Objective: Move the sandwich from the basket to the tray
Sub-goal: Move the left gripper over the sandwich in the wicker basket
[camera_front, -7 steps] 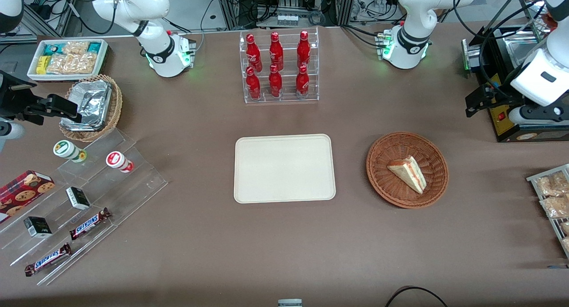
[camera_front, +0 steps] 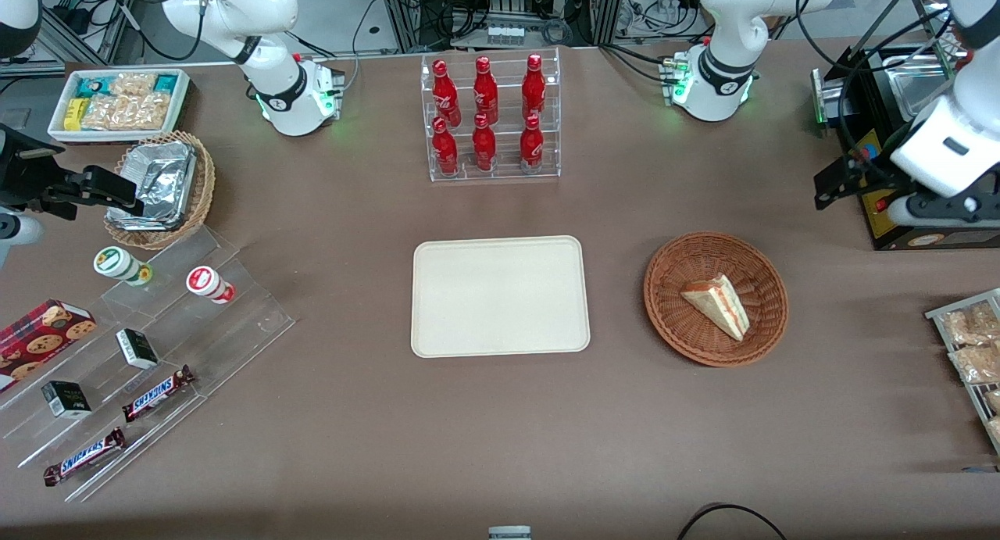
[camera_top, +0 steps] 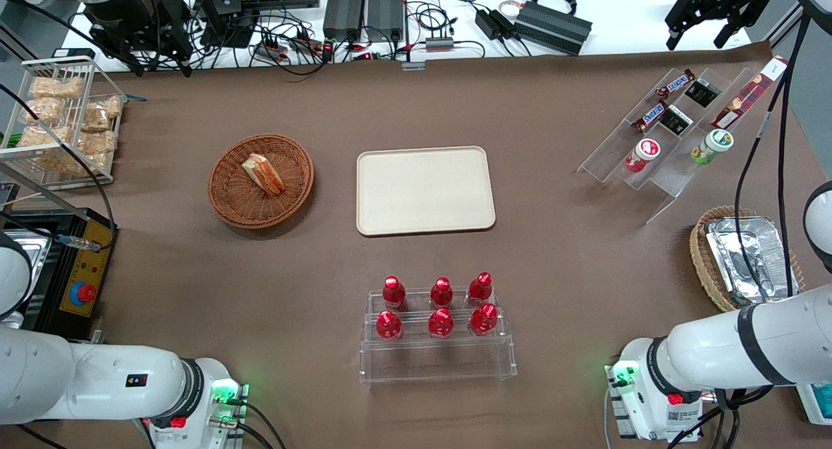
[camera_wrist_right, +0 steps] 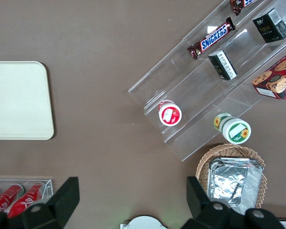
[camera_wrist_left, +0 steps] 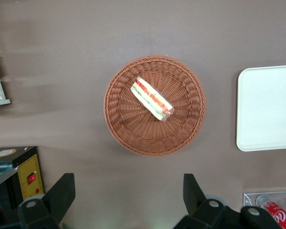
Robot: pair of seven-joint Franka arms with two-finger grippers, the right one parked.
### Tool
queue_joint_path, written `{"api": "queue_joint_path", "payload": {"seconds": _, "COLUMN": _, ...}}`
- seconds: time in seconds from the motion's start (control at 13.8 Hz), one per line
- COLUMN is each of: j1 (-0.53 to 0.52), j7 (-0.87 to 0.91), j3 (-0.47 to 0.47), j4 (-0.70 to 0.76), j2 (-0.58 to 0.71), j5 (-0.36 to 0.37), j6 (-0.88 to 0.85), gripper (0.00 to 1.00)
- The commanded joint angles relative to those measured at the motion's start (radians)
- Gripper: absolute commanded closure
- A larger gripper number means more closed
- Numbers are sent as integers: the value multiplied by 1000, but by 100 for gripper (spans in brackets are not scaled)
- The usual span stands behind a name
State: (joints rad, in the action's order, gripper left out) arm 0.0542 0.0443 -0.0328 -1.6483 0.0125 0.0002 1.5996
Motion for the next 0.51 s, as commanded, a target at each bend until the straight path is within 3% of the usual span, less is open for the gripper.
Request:
{"api": "queue_joint_path", "payload": {"seconds": 0.0, "j1": 2, "j7": 38, "j3": -3, "j4": -100, "j2": -12, "j5": -2, "j6": 129, "gripper": 0}}
{"api": "queue_joint_path", "payload": {"seconds": 0.43, "j1": 16, "j7": 319, "j3": -4, "j4": -329, "j2": -11, "j5": -11, "j6": 400, "gripper": 0}}
